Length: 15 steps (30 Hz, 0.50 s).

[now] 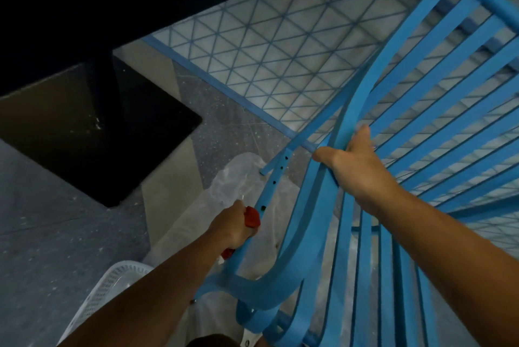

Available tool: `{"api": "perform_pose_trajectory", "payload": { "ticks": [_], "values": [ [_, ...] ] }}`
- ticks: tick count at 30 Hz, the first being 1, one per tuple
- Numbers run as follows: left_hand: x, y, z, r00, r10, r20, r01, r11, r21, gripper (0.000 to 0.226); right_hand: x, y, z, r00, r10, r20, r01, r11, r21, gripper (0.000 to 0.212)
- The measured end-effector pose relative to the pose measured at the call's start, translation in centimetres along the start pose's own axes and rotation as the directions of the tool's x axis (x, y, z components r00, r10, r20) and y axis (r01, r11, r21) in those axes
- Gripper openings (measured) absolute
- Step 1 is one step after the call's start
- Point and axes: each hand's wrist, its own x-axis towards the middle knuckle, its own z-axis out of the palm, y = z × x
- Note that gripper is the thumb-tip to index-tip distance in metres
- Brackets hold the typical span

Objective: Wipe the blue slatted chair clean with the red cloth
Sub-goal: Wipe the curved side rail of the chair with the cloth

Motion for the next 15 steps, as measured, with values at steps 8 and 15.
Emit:
{"api": "perform_pose_trajectory", "payload": {
  "ticks": [8, 15],
  "values": [
    [-1.3, 0.4, 0.4, 1.0, -0.026, -0.001, 0.026, 1.0, -0.013, 0.055, -1.6, -0.7, -0.2, 0.987, 0.039, 0.154, -0.091, 0.934, 0.345, 0.029],
    [-3.6, 0.4, 2.6, 0.998, -0.026, 0.054, 0.031, 0.993, -0.11, 0.065, -3.7, 1.2, -1.5, 0.979, 0.059, 0.193, -0.127, 0.923, 0.363, 0.04]
  ]
}}
